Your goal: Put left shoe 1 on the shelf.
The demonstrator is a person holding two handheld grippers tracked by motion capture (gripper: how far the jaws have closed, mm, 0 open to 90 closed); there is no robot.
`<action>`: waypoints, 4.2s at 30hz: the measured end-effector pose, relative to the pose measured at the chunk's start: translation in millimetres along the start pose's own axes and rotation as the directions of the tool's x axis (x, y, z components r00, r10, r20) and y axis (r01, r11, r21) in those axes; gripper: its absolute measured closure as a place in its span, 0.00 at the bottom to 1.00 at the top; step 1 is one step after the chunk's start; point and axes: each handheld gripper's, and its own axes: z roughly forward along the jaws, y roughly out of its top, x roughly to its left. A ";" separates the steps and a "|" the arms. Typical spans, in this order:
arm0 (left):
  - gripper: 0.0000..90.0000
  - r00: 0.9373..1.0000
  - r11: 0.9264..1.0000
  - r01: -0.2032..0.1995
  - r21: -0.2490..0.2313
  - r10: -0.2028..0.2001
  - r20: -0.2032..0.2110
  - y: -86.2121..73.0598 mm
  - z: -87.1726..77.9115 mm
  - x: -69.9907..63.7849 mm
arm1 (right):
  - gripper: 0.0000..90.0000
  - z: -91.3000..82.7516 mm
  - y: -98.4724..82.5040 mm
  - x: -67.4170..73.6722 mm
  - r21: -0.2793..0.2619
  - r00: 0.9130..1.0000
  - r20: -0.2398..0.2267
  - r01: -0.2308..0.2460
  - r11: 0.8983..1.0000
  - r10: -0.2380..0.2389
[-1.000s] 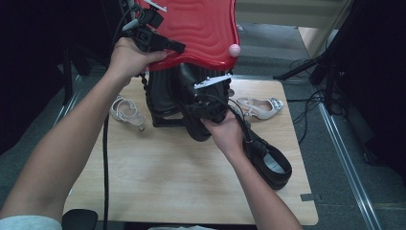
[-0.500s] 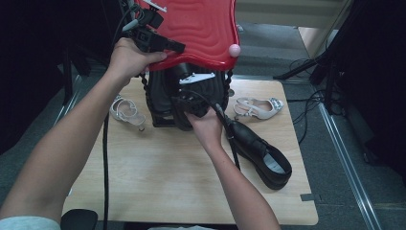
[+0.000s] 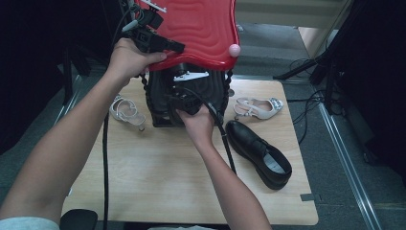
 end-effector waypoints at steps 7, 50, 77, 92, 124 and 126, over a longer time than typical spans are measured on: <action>1.00 1.000 1.000 0.000 -0.003 0.000 -0.001 0.0 0.2 0.4 | 0.76 -1.1 1.3 2.7 -0.022 1.000 -0.026 -0.016 1.000 0.015; 1.00 0.999 0.999 0.040 0.003 -0.040 0.012 0.2 0.0 2.0 | 1.00 -45.1 -50.4 2.0 0.106 0.996 -0.090 0.039 0.994 -0.029; 0.96 1.000 0.999 0.027 -0.027 -0.027 -0.004 -2.6 -1.9 0.8 | 1.00 -1.9 -20.1 -5.5 0.074 0.986 -0.127 -0.096 0.993 0.105; 0.70 0.998 0.999 -0.006 -0.044 0.009 0.058 -19.6 -34.6 -25.7 | 0.87 -53.8 -67.3 -7.7 0.029 0.979 -0.198 -0.040 0.999 0.045; 0.47 0.985 0.999 0.027 0.029 -0.032 0.172 -178.8 5.8 -33.8 | 0.72 -112.3 -138.1 -23.5 0.067 0.975 -0.198 -0.091 0.994 0.102; 0.47 0.985 0.999 0.016 0.039 -0.023 0.173 -186.5 9.8 -35.1 | 0.69 -115.6 -141.1 -24.6 0.054 0.971 -0.220 -0.086 0.995 0.095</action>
